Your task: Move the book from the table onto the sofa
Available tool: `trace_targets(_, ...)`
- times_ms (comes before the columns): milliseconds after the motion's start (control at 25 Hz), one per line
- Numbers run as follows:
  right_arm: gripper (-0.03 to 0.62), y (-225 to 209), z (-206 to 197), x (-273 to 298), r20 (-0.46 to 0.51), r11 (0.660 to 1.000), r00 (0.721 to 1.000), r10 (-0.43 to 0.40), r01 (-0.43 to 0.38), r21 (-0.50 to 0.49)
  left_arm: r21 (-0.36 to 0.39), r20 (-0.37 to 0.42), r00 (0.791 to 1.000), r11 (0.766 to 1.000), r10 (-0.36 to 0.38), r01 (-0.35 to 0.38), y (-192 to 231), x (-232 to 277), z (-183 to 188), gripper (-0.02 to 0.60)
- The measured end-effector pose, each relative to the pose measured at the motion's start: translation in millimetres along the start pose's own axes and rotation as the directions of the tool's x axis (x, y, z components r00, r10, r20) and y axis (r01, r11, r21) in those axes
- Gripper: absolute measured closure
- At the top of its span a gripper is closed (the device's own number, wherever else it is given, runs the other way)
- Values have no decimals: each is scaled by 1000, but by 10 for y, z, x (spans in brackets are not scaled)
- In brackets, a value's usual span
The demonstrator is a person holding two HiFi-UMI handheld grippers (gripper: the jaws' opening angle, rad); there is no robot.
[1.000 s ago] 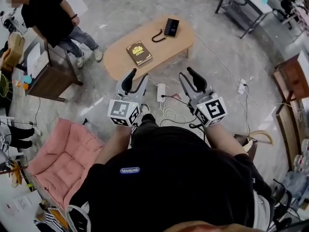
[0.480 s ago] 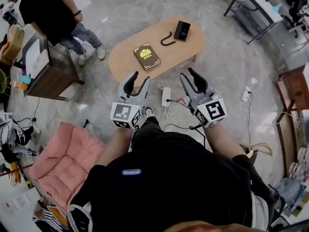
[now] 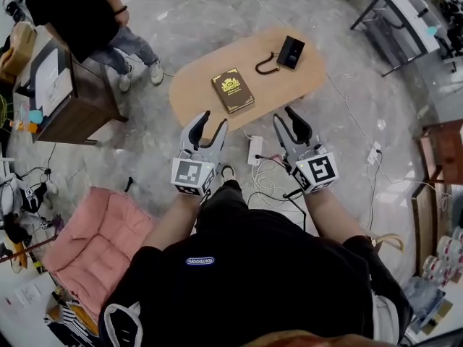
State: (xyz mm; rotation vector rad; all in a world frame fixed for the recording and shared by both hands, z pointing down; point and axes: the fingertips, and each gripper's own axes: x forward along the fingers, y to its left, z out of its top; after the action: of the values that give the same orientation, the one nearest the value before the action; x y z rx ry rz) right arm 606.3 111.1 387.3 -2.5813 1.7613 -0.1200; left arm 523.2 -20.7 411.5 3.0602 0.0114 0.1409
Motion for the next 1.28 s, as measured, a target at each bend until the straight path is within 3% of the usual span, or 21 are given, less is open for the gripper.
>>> trace_targets(640, 413, -418, -863, 1249, -127, 999, 990, -53, 52, -16, -28, -124, 992, 999, 34, -38, 1032, 717, -1009, 394)
trace_targets(920, 411, -507, -1124, 1534, -150, 999, 988, -40, 35, -33, -14, -169, 984, 998, 53, -57, 1193, 968, -1425, 396)
trace_targets(1280, 410, -610, -1841, 1740, -252, 999, 967, 26, -33, -25, -34, -236, 969, 996, 73, -83, 1239, 1293, -1971, 397)
